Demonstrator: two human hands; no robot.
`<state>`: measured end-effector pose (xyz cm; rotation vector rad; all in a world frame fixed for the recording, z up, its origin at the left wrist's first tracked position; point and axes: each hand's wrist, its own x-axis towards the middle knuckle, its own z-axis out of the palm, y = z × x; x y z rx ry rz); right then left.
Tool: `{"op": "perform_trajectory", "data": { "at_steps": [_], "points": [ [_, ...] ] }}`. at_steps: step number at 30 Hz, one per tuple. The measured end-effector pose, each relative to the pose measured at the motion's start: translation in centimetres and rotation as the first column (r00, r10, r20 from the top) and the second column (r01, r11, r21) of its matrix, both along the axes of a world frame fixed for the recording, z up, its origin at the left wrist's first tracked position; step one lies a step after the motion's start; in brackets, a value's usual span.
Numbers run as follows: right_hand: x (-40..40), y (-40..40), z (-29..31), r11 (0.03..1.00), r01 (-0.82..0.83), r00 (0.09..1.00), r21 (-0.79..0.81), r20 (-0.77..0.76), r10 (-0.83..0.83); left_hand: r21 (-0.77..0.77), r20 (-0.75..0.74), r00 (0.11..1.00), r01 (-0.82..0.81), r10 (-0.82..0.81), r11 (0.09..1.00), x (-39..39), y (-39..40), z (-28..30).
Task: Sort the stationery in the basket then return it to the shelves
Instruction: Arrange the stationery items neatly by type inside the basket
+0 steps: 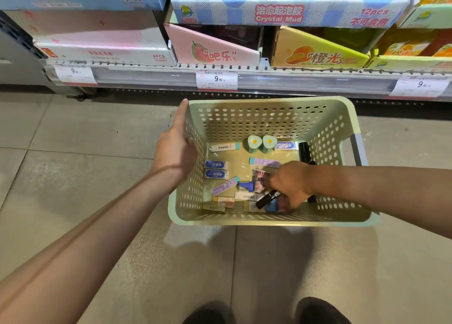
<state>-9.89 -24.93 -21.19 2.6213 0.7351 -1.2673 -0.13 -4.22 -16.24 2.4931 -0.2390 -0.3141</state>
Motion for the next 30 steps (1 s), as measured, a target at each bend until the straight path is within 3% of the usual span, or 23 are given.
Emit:
{"op": "perform_trajectory", "data": {
  "at_steps": [8, 11, 13, 16, 20, 25, 30],
  "points": [
    [0.3, -0.3, -0.1, 0.998, 0.06, 0.998, 0.017, -0.037, -0.059, 0.011, 0.004, 1.0, -0.002, 0.002, 1.0, -0.1, -0.1, 0.1],
    [0.9, -0.8, 1.5, 0.964, 0.253, 0.963, 0.085, -0.121, -0.242, 0.002, 0.005, 1.0, -0.001, 0.001, 1.0, -0.1, 0.0, 0.2],
    [1.6, -1.4, 2.9, 0.891, 0.439, 0.878, 0.117, -0.263, -0.399, 0.0, -0.005, 1.0, -0.005, 0.005, 1.0, -0.2, -0.1, 0.3],
    [3.0, -2.6, 4.2, 0.794, 0.592, 0.768, 0.137, -0.395, -0.504, 0.012, -0.002, 1.0, -0.005, 0.005, 1.0, -0.2, -0.1, 0.4],
    [3.9, -3.9, 5.3, 0.733, 0.664, 0.716, 0.148, -0.409, -0.566, -0.004, -0.009, 1.0, -0.004, 0.004, 1.0, -0.3, -0.2, 0.4],
    [4.7, -4.6, 6.0, 0.723, 0.597, 0.802, 0.347, -0.289, -0.524, -0.007, -0.006, 1.0, 0.0, 0.0, 1.0, -0.3, -0.2, 0.5],
    [4.7, -5.2, 6.2, 0.644, 0.621, 0.778, 0.447, -0.251, -0.576, 0.001, -0.014, 1.0, 0.002, -0.002, 1.0, -0.2, 0.0, 0.3]
  ]
}}
